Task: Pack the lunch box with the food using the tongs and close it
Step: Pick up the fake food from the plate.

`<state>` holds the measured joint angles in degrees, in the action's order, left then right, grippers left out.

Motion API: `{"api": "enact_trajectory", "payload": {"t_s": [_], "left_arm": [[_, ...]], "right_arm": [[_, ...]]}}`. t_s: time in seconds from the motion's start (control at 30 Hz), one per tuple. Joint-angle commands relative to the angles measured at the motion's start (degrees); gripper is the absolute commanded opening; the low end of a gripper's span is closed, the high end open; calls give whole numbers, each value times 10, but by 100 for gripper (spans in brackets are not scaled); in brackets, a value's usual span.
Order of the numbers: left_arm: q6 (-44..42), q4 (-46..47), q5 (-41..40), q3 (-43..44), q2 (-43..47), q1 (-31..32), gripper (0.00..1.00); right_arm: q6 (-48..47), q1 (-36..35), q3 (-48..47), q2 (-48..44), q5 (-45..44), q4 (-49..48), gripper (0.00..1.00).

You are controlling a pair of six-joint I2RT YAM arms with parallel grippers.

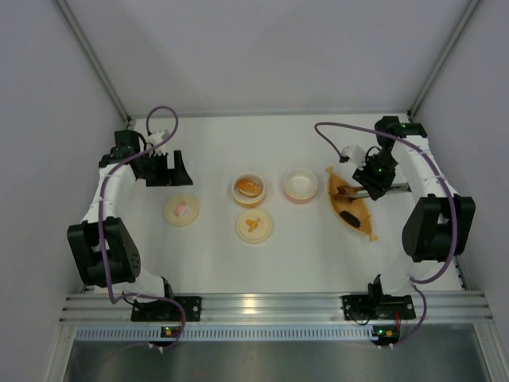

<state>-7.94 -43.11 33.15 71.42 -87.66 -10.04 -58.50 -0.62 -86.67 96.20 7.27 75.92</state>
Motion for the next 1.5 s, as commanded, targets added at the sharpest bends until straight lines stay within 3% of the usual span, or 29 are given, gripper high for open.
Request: {"api": "enact_trajectory", "payload": {"t_s": [0.0,0.57,0.97,1.47], "left_arm": [[-12,19,3,6,10,-2,98],[-13,20,3,5,12,-2,98],[-10,22,5,8,9,-2,98],[-9,19,4,8,9,-2,98]], "right_arm": [[32,-1,-4,1,17,75,38],[48,1,26,-31,14,20,37],[45,1,58,-39,5,-8,42],[34,34,5,-42,35,-3,39]]}}
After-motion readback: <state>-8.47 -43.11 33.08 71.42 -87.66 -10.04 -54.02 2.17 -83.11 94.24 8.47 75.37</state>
